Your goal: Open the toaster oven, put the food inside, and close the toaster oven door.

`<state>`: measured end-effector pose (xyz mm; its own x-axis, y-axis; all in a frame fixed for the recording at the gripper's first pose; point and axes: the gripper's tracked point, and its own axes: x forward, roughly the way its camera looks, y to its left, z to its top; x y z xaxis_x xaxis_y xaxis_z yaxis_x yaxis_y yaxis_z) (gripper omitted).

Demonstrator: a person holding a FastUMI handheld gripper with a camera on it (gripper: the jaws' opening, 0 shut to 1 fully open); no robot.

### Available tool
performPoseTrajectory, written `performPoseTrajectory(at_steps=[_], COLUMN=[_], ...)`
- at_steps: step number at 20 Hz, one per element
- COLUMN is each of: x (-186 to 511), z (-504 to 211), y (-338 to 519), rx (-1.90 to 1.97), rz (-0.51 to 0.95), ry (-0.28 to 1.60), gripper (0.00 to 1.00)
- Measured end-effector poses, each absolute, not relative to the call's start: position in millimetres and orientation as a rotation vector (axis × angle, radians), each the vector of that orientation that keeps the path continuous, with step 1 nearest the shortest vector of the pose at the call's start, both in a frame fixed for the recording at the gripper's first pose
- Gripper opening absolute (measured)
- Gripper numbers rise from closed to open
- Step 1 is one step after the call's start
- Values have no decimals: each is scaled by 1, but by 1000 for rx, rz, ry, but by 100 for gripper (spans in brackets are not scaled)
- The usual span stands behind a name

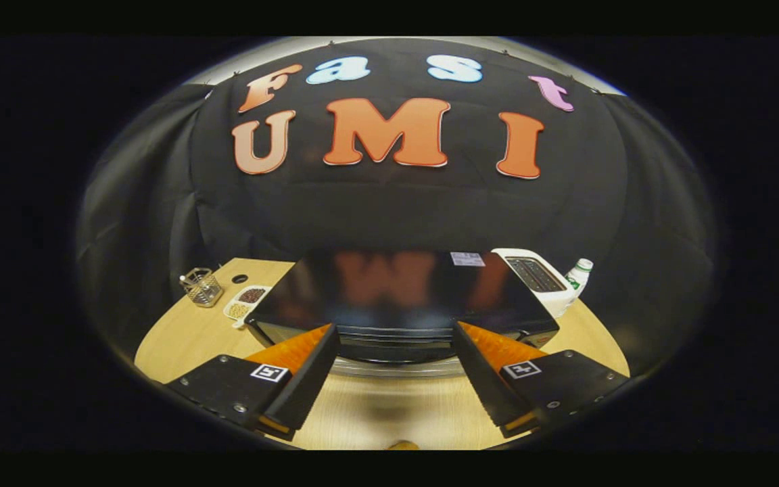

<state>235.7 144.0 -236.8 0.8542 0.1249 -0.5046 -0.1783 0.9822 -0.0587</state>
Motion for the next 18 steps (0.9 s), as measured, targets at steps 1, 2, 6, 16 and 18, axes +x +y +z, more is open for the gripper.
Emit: performPoseTrajectory(at_steps=[1,2,6,16,18], x=[236,235,235,176,151], z=[-243,-245,-248,-260,-274], y=[145,146,150,142,138], rx=[-111,-101,-41,-73,-88], rz=[158,159,157,188,192], ry=[535,543,550,597,612], gripper=[100,99,100,100,99])
